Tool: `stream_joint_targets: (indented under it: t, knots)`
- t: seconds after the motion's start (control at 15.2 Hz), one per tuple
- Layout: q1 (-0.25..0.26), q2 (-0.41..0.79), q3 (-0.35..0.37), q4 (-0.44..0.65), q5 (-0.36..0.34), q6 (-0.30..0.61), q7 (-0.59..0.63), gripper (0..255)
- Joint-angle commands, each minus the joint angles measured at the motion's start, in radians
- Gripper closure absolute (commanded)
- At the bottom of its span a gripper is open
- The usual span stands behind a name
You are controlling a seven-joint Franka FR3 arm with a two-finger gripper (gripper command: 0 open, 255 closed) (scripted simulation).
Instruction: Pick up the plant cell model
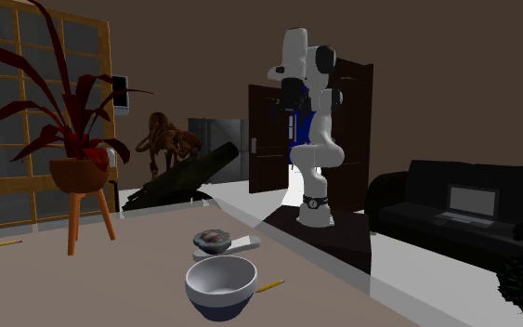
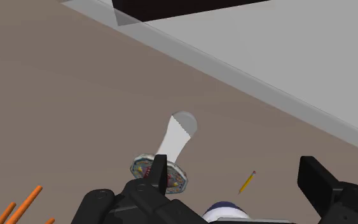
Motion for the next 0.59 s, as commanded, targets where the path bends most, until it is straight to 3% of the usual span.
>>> stream_joint_targets:
  t: [0.0,0.53]
  knots:
    - [0.000,0.000,0.000,0.000,0.000,0.000,0.000,0]
    - [-0.013,0.178,0.118,-0.120,-0.228,0.276,0.028,0]
